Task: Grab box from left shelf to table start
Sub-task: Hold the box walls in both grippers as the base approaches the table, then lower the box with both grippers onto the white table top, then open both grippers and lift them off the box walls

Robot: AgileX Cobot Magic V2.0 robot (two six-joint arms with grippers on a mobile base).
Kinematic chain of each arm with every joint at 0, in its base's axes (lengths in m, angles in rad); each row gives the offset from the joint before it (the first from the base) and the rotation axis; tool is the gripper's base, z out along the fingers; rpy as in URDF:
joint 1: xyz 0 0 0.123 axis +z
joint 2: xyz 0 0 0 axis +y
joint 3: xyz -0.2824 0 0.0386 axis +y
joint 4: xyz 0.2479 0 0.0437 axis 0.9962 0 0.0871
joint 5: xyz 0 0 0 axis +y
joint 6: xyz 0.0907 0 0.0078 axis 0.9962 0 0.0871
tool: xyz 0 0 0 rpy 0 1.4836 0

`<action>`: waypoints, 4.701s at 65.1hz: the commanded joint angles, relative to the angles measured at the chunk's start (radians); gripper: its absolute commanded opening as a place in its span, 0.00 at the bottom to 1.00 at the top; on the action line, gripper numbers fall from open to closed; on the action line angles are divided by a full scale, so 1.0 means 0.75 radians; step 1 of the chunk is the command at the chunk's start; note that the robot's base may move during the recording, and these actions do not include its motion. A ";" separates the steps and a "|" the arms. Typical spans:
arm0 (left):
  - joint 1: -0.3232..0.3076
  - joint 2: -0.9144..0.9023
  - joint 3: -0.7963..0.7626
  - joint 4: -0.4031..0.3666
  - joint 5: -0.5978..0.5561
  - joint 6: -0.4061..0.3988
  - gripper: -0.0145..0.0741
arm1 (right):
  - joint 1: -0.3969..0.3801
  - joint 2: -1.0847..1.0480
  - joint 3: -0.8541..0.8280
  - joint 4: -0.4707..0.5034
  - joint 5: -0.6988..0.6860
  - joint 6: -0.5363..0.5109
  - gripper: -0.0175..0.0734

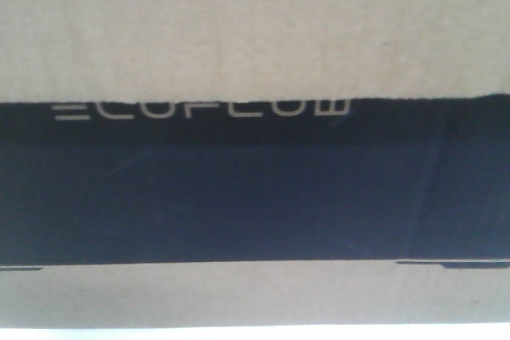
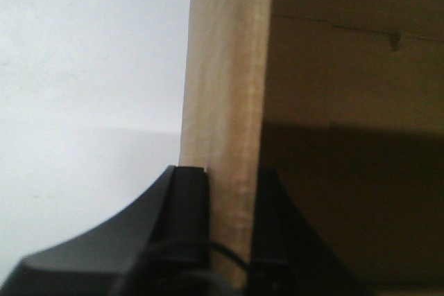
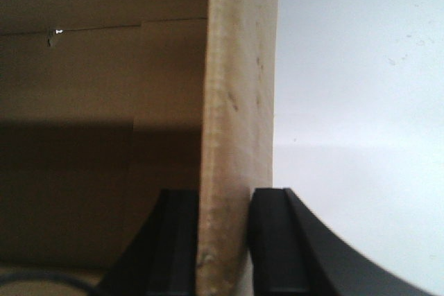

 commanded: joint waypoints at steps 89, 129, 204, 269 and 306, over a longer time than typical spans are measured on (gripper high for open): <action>-1.124 0.231 -0.165 1.042 0.121 -0.815 0.06 | -0.007 -0.001 -0.037 -0.250 -0.117 0.004 0.25; -0.993 0.205 -0.169 1.024 0.121 -0.839 0.06 | -0.007 0.167 -0.037 -0.268 -0.445 0.045 0.25; -0.128 0.594 -0.169 0.364 -0.528 -0.354 0.06 | -0.197 0.566 -0.043 -0.242 -0.744 0.033 0.25; -0.063 0.730 -0.189 0.437 -0.573 -0.354 0.13 | -0.197 0.688 -0.043 -0.162 -0.921 0.038 0.79; -0.013 0.682 -0.331 0.534 -0.495 -0.357 0.31 | -0.197 0.589 -0.156 -0.219 -0.909 0.036 0.70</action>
